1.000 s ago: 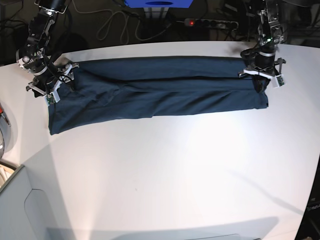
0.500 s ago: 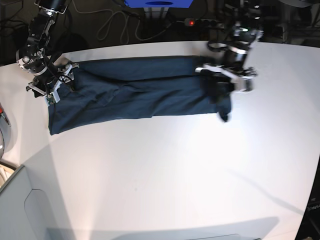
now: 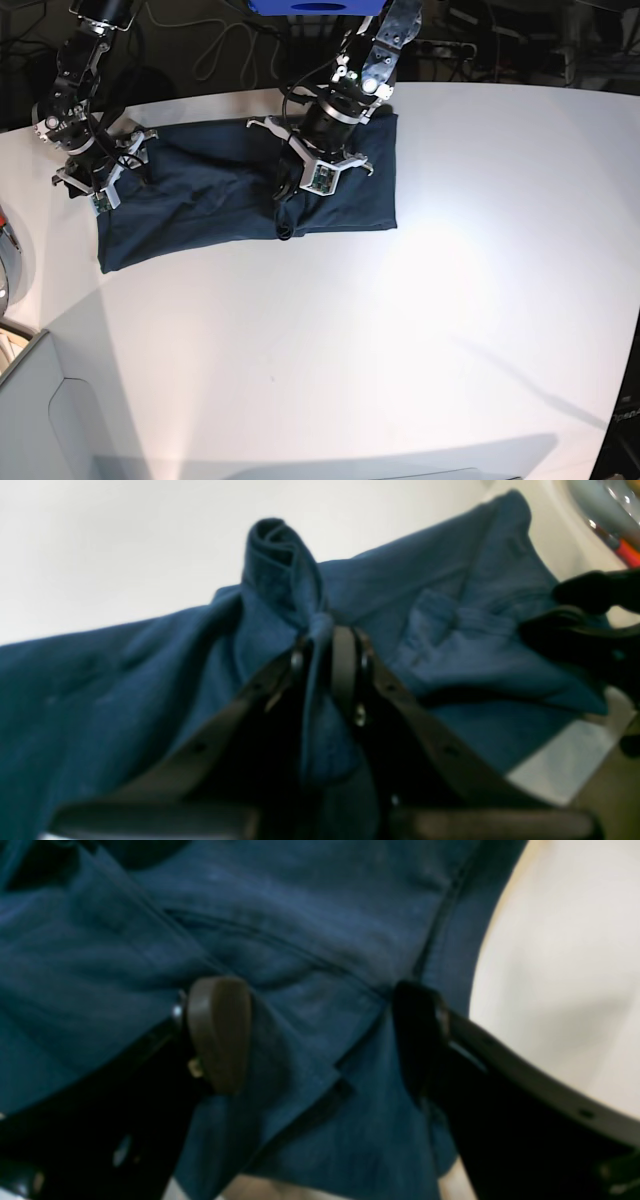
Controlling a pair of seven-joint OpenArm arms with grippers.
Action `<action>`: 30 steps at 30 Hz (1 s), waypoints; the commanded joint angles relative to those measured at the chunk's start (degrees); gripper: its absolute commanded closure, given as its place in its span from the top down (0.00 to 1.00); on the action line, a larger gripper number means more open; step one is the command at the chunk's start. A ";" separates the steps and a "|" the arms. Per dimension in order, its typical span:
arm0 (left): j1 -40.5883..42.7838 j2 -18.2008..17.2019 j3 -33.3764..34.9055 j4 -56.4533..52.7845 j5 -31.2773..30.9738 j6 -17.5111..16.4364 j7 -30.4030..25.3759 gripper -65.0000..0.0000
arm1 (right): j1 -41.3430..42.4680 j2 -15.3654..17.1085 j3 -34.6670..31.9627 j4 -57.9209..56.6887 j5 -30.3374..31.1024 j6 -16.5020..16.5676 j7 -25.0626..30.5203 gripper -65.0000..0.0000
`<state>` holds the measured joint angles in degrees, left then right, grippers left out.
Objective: Fold the T-shirt properly
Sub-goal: 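Carry the strip end with the left gripper over toward the right gripper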
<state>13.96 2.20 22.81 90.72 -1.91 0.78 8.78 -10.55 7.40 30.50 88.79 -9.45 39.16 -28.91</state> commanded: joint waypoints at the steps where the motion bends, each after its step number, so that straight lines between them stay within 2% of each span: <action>1: -0.99 0.48 0.71 0.32 -0.42 -0.29 -1.79 0.00 | 0.30 0.65 0.22 0.74 -0.09 0.84 0.55 0.65; 4: -2.48 0.48 1.24 -0.74 -0.42 -0.29 -1.26 0.00 | 0.30 0.65 0.22 1.10 -0.09 0.84 0.47 0.66; 5: -2.57 0.66 1.24 -0.74 -0.42 -0.29 -1.26 0.04 | 0.30 0.65 0.31 1.36 -0.09 0.84 0.55 0.66; 11: -2.31 1.80 2.64 -0.12 -0.51 -0.56 -1.26 0.53 | 0.39 0.65 1.19 7.16 -0.09 0.84 0.47 0.66; 12: -2.31 1.45 4.05 0.23 -0.51 -0.56 -1.26 0.60 | 0.39 0.65 2.25 7.95 -0.09 0.84 0.47 0.66; 14: -2.31 -0.04 6.51 0.76 -0.51 -0.56 -1.70 0.67 | 1.62 0.38 4.36 8.74 -0.09 0.84 0.38 0.67; 18: -2.31 -1.89 10.12 4.45 -0.59 -0.38 -1.61 0.69 | 4.17 0.47 7.52 5.67 0.00 0.84 0.20 0.67; 22: -0.64 -3.03 9.59 8.14 -0.59 -0.29 -1.35 0.69 | 5.58 0.65 8.93 0.04 0.35 0.84 0.29 0.70; 25: 0.77 -4.88 5.46 11.30 -0.59 -0.29 -1.35 0.69 | 6.02 0.65 8.75 -2.07 0.35 0.84 0.29 0.73; 30: 4.73 -5.32 -5.62 13.15 -0.59 -0.56 -1.35 0.69 | 7.69 0.65 8.58 -7.43 0.44 0.84 0.82 0.73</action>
<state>18.59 -3.66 16.47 102.67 -2.31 0.93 8.82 -3.64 7.27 39.00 80.38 -8.67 39.13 -28.14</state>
